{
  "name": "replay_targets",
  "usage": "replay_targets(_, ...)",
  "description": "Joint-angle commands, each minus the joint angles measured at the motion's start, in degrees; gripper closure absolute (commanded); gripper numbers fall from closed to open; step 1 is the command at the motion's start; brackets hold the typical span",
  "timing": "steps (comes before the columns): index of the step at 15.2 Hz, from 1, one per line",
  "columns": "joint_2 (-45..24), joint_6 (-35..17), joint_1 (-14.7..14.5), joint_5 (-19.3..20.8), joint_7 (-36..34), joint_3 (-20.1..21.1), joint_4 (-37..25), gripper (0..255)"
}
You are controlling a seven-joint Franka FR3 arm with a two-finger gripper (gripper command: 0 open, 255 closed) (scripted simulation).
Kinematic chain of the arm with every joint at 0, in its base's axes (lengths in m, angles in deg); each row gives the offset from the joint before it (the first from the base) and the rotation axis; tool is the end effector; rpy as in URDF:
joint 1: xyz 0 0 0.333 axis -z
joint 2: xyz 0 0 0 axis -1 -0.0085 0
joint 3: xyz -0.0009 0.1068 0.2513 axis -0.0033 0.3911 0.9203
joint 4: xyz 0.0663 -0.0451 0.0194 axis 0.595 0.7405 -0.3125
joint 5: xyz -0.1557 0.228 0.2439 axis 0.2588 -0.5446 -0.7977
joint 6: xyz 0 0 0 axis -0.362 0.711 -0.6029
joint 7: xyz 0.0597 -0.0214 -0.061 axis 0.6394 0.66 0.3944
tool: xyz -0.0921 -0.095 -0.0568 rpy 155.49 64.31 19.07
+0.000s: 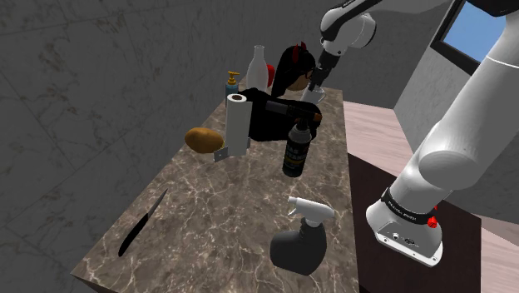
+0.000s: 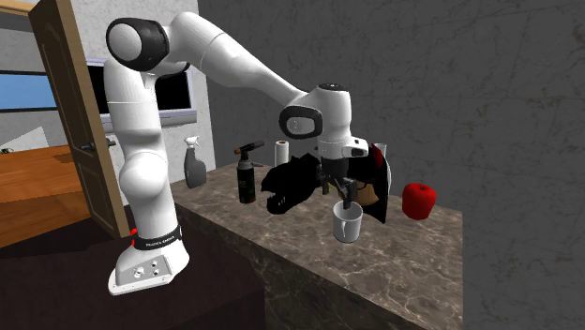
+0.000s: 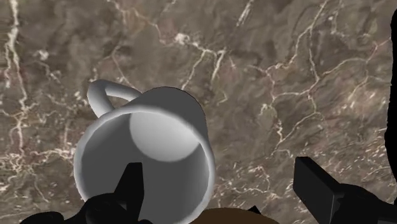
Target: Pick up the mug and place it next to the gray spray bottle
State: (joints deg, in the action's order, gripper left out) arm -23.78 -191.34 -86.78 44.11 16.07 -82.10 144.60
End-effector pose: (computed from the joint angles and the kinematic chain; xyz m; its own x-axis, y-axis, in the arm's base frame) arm 0.4528 -0.2651 0.3225 0.9776 0.0562 0.2030 0.0774 -0.9922 -0.0981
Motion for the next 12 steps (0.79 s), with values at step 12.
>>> replay_targets(12,-5.28,-4.68,0.03,-5.23,3.87,0.57,0.59,0)
